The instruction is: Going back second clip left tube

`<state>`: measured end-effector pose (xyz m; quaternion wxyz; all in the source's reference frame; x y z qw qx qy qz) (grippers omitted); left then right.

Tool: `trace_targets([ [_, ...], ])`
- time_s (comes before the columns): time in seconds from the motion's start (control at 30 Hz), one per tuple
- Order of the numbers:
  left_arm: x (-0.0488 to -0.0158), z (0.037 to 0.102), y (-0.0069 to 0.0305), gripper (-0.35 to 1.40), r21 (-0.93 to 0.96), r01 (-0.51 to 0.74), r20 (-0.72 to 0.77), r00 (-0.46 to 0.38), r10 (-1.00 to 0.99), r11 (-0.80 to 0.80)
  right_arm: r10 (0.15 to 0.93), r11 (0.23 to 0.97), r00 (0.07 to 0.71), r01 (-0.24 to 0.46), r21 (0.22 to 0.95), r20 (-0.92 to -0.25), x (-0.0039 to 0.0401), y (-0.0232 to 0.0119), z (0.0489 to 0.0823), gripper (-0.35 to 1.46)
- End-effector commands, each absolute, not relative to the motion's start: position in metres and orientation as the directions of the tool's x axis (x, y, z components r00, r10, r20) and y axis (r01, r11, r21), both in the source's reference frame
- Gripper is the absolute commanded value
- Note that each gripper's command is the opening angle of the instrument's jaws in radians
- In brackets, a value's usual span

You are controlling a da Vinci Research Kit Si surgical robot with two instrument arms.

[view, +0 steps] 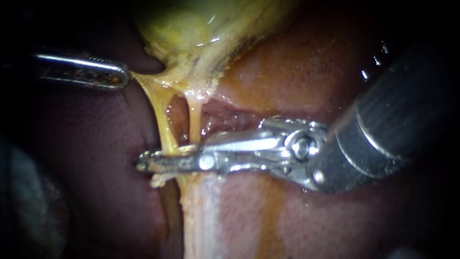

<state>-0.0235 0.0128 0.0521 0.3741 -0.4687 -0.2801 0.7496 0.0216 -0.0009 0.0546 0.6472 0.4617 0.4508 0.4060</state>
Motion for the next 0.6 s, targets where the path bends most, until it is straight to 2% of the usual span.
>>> trace_targets([
  [0.03,-0.0235,0.0522,0.0127,-0.35,-0.77,-0.299,-0.493,-0.281,0.823,-0.564,0.942,0.244,0.264,-0.11,0.964,-0.209,0.0216,-0.0008,0.0546,-0.35],
  [0.13,-0.0235,0.0522,0.0127,-0.35,-0.77,-0.299,-0.493,-0.281,0.823,-0.564,0.941,0.242,0.267,-0.096,0.966,-0.209,0.0216,-0.0008,0.0549,-0.31],
  [0.17,-0.0235,0.0522,0.0127,-0.35,-0.77,-0.299,-0.493,-0.281,0.823,-0.564,0.942,0.241,0.261,-0.09,0.966,-0.211,0.0217,-0.0009,0.0551,-0.13],
  [0.2,-0.0235,0.0522,0.0127,-0.35,-0.77,-0.299,-0.494,-0.281,0.823,-0.564,0.935,0.274,0.254,-0.07,0.959,-0.249,0.0219,-0.001,0.0556,0.05],
  [0.3,-0.0235,0.0522,0.0127,-0.35,-0.77,-0.3,-0.494,-0.281,0.823,-0.564,0.931,0.295,0.238,-0.049,0.954,-0.275,0.0224,-0.0015,0.057,0.31],
  [0.37,-0.0235,0.0522,0.0126,-0.35,-0.77,-0.3,-0.494,-0.281,0.823,-0.564,0.921,0.327,0.24,-0.043,0.944,-0.308,0.0225,-0.0019,0.0579,0.37],
  [0.6,-0.0235,0.0523,0.0126,-0.35,-0.769,-0.3,-0.494,-0.28,0.823,-0.564,0.834,0.513,0.241,-0.006,0.859,-0.496,0.0224,-0.0014,0.0603,0.45],
])
